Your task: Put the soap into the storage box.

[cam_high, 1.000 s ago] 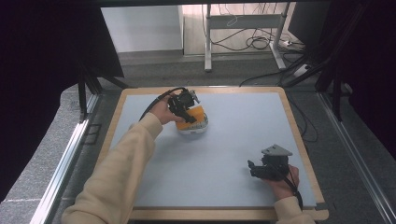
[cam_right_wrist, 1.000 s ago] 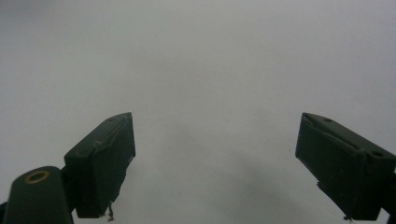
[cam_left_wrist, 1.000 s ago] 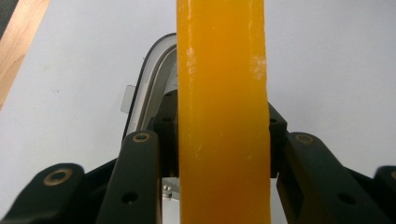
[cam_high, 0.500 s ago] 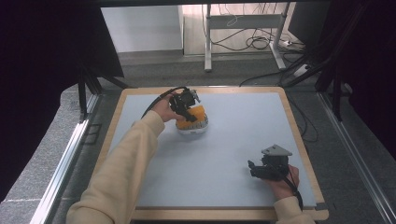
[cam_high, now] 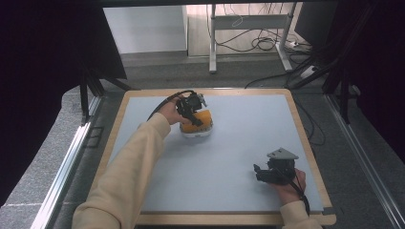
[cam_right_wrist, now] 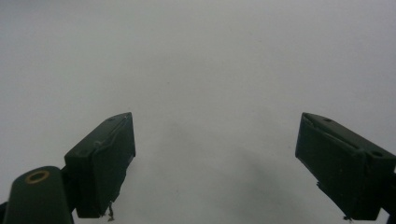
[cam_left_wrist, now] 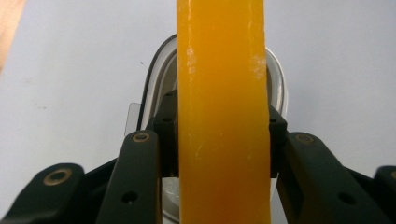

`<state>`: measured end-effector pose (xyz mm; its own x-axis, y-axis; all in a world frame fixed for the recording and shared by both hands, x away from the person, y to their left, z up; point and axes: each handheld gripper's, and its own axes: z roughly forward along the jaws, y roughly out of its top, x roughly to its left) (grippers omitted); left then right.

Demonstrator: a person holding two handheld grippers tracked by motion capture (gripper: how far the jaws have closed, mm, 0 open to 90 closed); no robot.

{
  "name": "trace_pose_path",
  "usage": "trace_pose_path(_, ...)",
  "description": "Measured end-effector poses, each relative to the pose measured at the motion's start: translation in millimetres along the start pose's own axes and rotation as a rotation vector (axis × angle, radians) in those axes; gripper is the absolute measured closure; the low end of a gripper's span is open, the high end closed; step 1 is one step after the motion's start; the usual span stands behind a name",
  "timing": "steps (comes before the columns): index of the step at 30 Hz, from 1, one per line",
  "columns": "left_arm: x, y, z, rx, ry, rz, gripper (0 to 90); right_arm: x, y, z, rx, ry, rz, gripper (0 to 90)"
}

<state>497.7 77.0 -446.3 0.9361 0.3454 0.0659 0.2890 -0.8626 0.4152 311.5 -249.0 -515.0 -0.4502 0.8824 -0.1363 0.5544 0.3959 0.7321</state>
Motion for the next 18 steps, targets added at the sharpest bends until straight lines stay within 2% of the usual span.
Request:
trace_pose_path(3, 0.7, -0.2, 2.6, 0.006, -0.009, -0.001, 62.4, -0.1, -0.1, 0.2, 0.001, 0.0, 0.0, 12.3)
trace_pose_path(8, 3.1, -0.9, 7.0, 0.007, 0.01, -0.008, 61.6, -0.1, -0.2, 0.3, 0.005, -0.003, 0.001, 12.3)
trace_pose_path(9, 3.9, -1.3, 5.0, -0.026, 0.024, -0.012, 59.4, -0.2, -0.3, 0.3, 0.006, -0.004, 0.001, 12.3)
trace_pose_path(10, 3.9, -1.3, 5.0, -0.026, 0.024, -0.012, 55.9, -0.2, -0.3, 0.3, 0.006, -0.004, 0.001, 12.3)
trace_pose_path(11, 5.3, -0.2, -1.6, -0.062, 0.045, -0.02, 50.3, -0.3, -0.4, 0.6, 0.008, -0.002, 0.002, 12.3)
trace_pose_path(12, 5.3, -0.2, -1.6, -0.062, 0.045, -0.02, 42.6, -0.3, -0.4, 0.6, 0.008, -0.002, 0.002, 12.3)
trace_pose_path(13, 4.0, 1.8, -7.9, -0.076, 0.112, -0.021, 36.7, -0.4, -0.6, 1.2, 0.012, -0.002, 0.001, 12.3)
trace_pose_path(14, 4.0, 1.8, -7.9, -0.076, 0.112, -0.021, 33.3, -0.4, -0.7, 1.5, 0.012, -0.003, 0.002, 12.3)
trace_pose_path(15, 2.9, 2.1, -12.3, -0.091, 0.144, -0.021, 30.9, -0.4, -0.7, 1.4, 0.012, -0.003, 0.004, 12.3)
trace_pose_path(18, 2.5, 1.7, -14.9, -0.068, 0.178, -0.035, 22.2, 0.0, -0.5, 0.9, 0.012, -0.004, 0.0, 12.3)
